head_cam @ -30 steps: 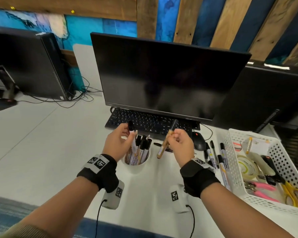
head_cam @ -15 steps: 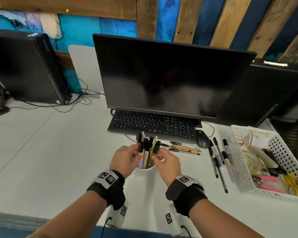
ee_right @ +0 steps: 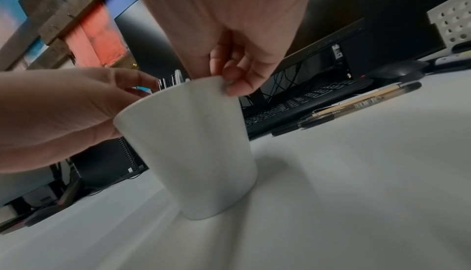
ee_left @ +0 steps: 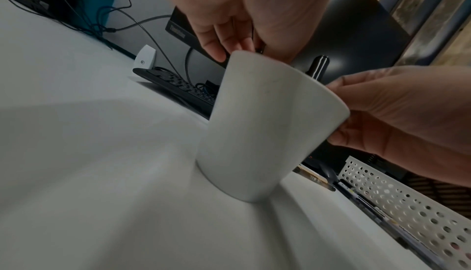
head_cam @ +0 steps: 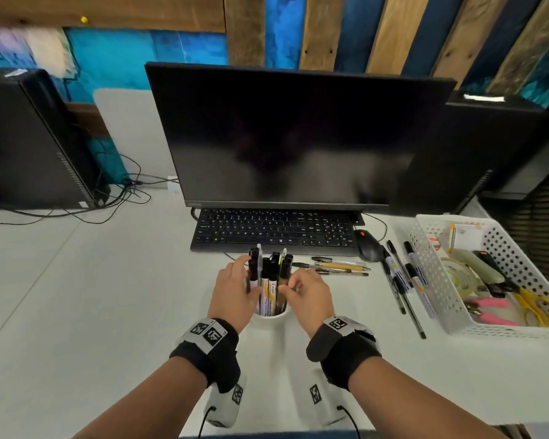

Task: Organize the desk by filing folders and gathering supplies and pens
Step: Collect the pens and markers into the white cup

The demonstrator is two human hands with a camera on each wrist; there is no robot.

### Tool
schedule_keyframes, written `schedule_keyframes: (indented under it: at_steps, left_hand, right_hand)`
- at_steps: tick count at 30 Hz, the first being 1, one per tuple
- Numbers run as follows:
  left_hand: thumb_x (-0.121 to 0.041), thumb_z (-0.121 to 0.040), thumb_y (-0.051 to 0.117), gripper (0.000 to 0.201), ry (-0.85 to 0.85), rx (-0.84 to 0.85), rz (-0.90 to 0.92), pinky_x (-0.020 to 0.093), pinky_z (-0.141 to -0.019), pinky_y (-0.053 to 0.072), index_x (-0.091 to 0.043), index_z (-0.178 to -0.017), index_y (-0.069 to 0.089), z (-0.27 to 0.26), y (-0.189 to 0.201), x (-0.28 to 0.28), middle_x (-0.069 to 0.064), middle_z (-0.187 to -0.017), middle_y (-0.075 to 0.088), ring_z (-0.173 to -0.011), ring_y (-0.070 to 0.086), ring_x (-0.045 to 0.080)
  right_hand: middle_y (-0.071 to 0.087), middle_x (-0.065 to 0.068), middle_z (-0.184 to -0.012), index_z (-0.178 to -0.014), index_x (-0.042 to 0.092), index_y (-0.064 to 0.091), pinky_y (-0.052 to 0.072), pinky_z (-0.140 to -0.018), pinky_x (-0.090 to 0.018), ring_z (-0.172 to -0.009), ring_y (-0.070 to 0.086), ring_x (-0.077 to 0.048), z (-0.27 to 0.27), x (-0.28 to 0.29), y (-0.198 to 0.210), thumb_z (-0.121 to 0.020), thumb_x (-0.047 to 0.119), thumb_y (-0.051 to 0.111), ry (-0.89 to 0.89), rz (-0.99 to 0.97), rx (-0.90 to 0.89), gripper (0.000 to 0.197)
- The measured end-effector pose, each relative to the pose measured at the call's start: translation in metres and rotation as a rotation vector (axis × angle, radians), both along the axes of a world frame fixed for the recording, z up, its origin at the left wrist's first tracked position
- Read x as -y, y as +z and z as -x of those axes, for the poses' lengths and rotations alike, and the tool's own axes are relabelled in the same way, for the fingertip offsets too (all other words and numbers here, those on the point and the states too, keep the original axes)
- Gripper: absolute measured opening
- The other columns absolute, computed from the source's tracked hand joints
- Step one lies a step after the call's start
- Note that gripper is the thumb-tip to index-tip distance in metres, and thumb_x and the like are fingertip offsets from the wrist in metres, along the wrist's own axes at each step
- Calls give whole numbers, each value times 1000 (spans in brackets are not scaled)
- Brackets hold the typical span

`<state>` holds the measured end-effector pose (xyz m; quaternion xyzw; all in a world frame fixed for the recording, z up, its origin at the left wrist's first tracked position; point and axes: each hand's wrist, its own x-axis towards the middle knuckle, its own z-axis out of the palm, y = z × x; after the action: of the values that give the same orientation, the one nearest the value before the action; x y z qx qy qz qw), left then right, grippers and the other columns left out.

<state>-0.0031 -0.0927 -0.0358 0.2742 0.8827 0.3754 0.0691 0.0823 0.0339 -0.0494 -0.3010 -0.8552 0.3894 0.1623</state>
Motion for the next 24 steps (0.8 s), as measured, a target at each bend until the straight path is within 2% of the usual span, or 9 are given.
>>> schedule_keyframes:
  at_steps: [2,4,6,10,13,15,19,21,24]
  left_hand:
    - [-14,-80,67,61,6,-21,7,25,-93,34,-19,-134,40,0,-1,0,-3,-106,48,-108,44,20]
    - [-19,-80,68,61,10,-92,25,29,-96,36,-16,-135,40,-1,-1,-1,3,-117,51,-111,44,23]
    - [-21,-80,69,58,25,-174,16,33,-95,38,-14,-132,46,-2,1,-3,6,-119,53,-110,47,26]
    - [-17,-80,67,34,9,-264,-89,35,-88,41,-16,-114,60,-10,10,-12,5,-107,58,-99,51,24]
    - [-23,-84,59,14,-130,-265,-109,30,-84,41,-19,-96,66,-21,16,-23,-4,-94,61,-89,53,16]
    - [-25,-86,55,13,-205,-256,-94,26,-80,41,-21,-89,67,-29,19,-33,-9,-85,59,-81,53,12]
    - [-22,-91,55,12,-232,-118,-119,22,-76,43,-19,-96,66,-46,22,-59,-13,-82,48,-73,48,6]
    - [-23,-92,52,15,-269,-85,-62,22,-77,43,-19,-101,64,-54,20,-74,-12,-86,50,-74,48,6]
    - [-25,-93,49,22,-338,-39,75,23,-80,44,-19,-110,61,-63,11,-96,-4,-101,60,-81,56,11]
  right_hand:
    - [43,15,-75,-72,20,53,34,-60,-11,-64,44,1,-1,-1,-2,-81,19,67,21,-6,-1,17]
    - [48,12,-79,-74,17,58,38,-65,-16,-65,46,0,-4,-2,-3,-81,15,64,32,15,-47,9]
    - [54,8,-81,-75,19,59,42,-67,-21,-67,50,-5,-7,-4,-2,-81,12,61,11,45,-97,9]
    - [59,-3,-82,-76,19,58,45,-72,-29,-73,55,-21,-15,-20,-1,-82,6,58,-117,98,-139,14]
    - [59,-4,-81,-77,18,56,38,-66,-25,-72,52,-20,-26,-42,-5,-84,8,56,-170,51,-48,12]
    - [59,-3,-86,-80,17,56,35,-68,-21,-75,51,-17,-35,-58,-11,-84,8,55,-170,28,42,10]
    - [62,-11,-106,-96,8,61,39,-75,-24,-86,55,-21,-52,-94,-27,-84,8,54,-151,-2,205,14]
    - [60,-11,-116,-107,7,61,41,-85,-27,-102,56,-26,-59,-111,-30,-86,9,53,-120,-45,289,22]
    - [54,-7,-128,-120,10,56,38,-96,-27,-120,49,-24,-63,-132,-30,-89,15,51,-62,-124,413,31]
